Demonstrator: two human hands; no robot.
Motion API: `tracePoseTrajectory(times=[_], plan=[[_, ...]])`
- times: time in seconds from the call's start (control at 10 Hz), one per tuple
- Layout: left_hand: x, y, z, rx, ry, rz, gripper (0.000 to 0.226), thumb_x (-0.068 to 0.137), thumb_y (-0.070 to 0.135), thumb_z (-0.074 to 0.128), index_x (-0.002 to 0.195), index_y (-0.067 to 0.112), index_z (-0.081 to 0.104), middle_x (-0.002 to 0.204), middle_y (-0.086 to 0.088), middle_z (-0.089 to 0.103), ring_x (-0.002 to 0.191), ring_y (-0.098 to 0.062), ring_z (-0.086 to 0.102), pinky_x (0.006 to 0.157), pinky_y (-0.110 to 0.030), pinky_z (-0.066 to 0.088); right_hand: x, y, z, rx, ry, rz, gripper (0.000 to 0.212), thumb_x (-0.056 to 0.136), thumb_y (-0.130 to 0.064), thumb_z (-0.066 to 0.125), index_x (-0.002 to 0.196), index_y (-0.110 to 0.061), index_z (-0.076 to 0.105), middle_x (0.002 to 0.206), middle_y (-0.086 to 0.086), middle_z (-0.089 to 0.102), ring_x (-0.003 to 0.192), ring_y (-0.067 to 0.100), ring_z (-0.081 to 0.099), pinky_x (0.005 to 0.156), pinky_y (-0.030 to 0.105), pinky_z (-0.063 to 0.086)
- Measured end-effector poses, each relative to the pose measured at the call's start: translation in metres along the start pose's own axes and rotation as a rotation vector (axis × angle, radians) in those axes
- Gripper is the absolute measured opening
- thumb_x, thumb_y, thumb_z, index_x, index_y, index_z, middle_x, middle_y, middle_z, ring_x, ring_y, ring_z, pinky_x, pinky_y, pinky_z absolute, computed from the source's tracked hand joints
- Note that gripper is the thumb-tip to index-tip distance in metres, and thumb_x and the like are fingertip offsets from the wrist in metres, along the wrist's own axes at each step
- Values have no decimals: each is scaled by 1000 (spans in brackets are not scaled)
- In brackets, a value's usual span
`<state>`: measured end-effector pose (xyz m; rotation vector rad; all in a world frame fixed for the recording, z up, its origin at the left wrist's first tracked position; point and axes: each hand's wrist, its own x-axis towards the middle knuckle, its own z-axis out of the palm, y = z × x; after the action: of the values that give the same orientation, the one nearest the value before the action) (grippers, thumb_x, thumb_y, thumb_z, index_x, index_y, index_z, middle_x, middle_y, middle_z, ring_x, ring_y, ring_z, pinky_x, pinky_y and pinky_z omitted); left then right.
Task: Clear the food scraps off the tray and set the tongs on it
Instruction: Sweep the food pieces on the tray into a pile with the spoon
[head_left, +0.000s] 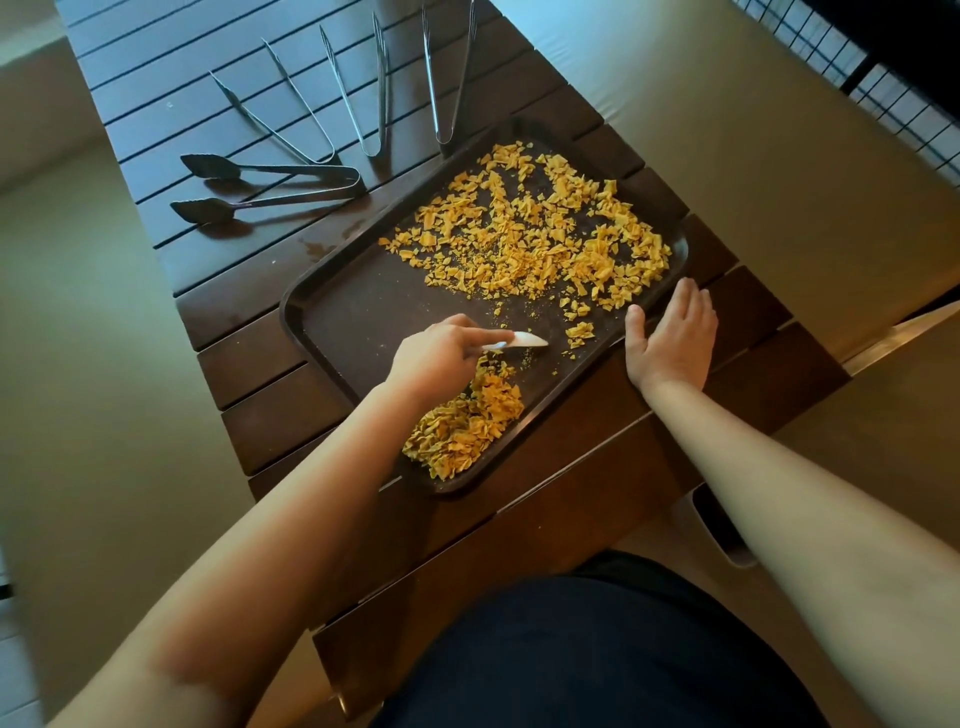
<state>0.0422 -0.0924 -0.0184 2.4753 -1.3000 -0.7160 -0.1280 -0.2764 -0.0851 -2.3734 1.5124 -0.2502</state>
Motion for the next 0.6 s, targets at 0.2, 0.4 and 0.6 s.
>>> tracePoseTrajectory(times=[0.2,0.4,0.6], plan=[[-22,-21,-9,-7,-180,-16,40,98,20,43,117,53,54,98,15,50,82,-5,50,61,-19,41,0,0,0,-3,-4,2,81,88,-55,23,147,-1,19,153,18,23,143,30,16,116,40,12],[-18,-26,-20,-186,-10,-139,39,96,17,46,116,50,55,105,11,53,77,-10,52,58,-21,42,0,0,0,-2,-8,5,81,87,-55,23,147,-1,19,153,18,23,143,30,15,116,40,11],[12,-19,-12,-176,140,-253,37,98,20,42,122,43,56,114,5,54,90,-13,51,60,-24,42,0,0,-1,-2,-6,4,81,87,-56,23,147,-2,19,153,17,23,143,29,16,116,40,12]])
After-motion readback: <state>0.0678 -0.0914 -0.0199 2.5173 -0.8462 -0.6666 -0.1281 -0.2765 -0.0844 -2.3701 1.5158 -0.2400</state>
